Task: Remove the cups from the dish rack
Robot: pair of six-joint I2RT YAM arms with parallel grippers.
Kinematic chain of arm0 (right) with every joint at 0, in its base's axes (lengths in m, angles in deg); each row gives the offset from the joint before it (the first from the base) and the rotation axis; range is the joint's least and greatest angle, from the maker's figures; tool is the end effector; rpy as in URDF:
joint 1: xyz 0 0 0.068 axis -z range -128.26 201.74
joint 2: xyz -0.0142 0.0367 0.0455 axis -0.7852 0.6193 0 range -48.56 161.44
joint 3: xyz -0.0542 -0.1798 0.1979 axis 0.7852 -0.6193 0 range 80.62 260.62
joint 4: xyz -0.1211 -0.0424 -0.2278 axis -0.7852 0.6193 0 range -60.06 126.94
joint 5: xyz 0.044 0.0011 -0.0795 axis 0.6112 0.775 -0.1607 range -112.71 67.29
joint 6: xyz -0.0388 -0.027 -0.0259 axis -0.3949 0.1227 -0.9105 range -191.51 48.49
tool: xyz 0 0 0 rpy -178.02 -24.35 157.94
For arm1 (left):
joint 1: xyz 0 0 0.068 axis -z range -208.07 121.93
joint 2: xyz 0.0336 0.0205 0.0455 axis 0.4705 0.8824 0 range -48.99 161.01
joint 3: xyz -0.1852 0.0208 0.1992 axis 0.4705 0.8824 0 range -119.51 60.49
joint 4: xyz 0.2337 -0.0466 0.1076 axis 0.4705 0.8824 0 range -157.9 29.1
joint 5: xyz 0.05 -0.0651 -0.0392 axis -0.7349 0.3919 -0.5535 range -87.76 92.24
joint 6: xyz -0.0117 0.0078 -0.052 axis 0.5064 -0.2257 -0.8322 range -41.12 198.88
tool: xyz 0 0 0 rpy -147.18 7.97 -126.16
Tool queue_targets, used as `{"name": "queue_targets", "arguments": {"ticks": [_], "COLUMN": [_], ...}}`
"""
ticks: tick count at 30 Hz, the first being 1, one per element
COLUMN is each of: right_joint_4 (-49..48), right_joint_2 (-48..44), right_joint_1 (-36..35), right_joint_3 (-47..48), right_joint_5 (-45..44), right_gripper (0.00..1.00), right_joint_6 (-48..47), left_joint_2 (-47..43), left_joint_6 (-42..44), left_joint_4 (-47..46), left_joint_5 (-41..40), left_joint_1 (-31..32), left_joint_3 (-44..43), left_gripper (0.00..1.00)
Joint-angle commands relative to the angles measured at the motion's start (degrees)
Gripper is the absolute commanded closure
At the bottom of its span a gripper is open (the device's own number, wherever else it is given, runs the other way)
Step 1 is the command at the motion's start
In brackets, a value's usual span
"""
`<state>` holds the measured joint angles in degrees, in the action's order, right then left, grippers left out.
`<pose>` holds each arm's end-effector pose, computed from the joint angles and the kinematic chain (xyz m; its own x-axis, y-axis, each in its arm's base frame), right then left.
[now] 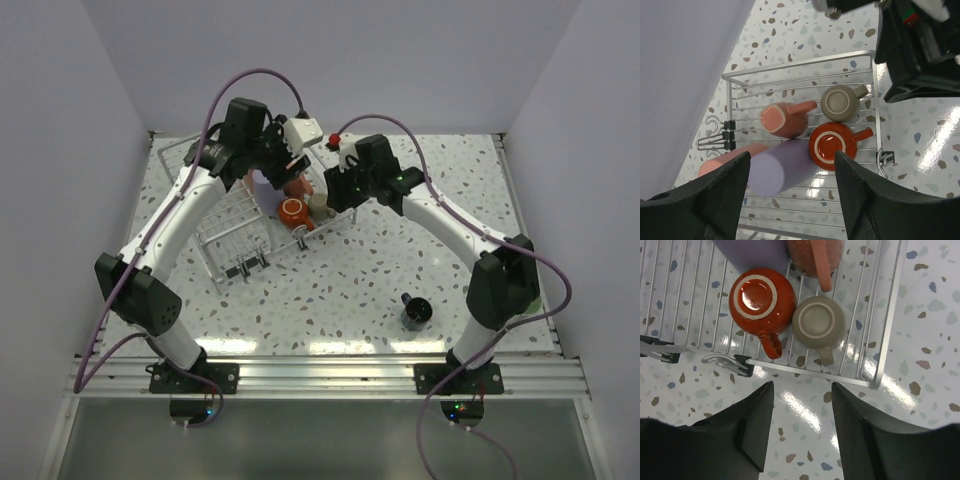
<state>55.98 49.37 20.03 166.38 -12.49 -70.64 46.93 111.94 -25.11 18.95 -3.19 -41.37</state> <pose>0.3320 0.2126 0.3146 -0.5359 -0.3135 -0.7839 -0.6278 0.7688 0.1217 0.3326 -0.1655 0.3963 -0.1223 0.6327 -0.7647 0.8094 0.5095 0.2921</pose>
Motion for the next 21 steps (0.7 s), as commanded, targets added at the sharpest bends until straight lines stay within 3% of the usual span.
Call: {"name": "queue_targets", "arguments": {"ticks": [1,21], "right_joint_4": [-3.1,-1.2], "right_joint_2": [3.2,17.3], "right_joint_1": [-0.6,1.3], "right_joint_3": [3.5,8.5], "right_joint_5": [6.2,1.2], "right_gripper": [0.47,0.52], "right_joint_6": [-3.9,-9.0], "left_joint_2": [-3.8,-5.7], "left_joint_6": [-3.7,-7.3], "left_joint_4": [-2.8,-2.0], "left_joint_5": [-3.9,-1.9], "left_joint_1": [-0.1,-3.4], "left_joint_3": [0.1,-2.6], "left_gripper": [0.27,0.23]}}
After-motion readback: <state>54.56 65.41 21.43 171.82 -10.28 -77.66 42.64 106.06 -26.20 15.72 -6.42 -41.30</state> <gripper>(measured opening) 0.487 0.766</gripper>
